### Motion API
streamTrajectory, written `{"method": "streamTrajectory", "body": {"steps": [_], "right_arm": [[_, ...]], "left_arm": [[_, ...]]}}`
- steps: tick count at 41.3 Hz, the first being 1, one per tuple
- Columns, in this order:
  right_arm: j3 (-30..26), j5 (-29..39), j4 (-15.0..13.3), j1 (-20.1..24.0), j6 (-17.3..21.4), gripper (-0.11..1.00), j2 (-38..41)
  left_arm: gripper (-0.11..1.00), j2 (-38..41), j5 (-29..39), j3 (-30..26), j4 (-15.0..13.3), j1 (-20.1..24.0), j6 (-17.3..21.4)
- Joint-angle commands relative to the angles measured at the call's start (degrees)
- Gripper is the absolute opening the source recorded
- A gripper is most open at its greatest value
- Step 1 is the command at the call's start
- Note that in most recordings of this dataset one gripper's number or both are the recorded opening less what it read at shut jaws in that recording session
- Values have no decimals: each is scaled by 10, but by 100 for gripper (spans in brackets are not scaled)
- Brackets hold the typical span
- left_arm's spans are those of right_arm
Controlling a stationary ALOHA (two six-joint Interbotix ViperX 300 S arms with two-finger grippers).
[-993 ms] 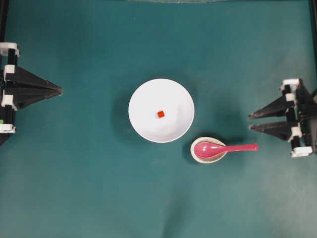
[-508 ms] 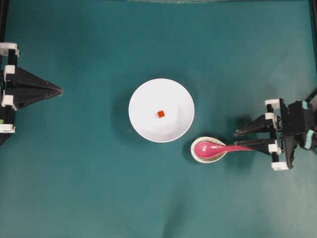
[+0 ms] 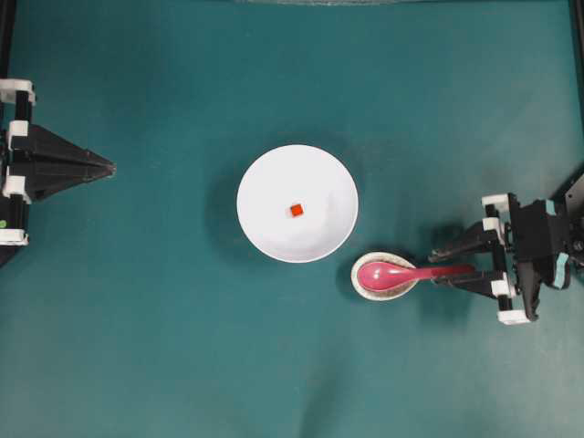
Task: Grip the spoon and scoop the red block from the bowl with right arm.
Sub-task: 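Move the right gripper to the pink spoon handle and close on it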
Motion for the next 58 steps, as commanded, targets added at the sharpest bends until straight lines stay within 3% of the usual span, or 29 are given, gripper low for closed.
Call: {"method": "streamTrajectory", "body": {"steps": [1,24,58], "right_arm": [[-5,-7,2,4,0,46,3],[-5,-23,1,7,-23,46,36],[-17,-29,1,8,-23,45,60]], "left_arm": [[0,3,3,-13,2,2,1],[0,3,9,-11,2,1,2],[0,3,9,-12,2,2,2]]}}
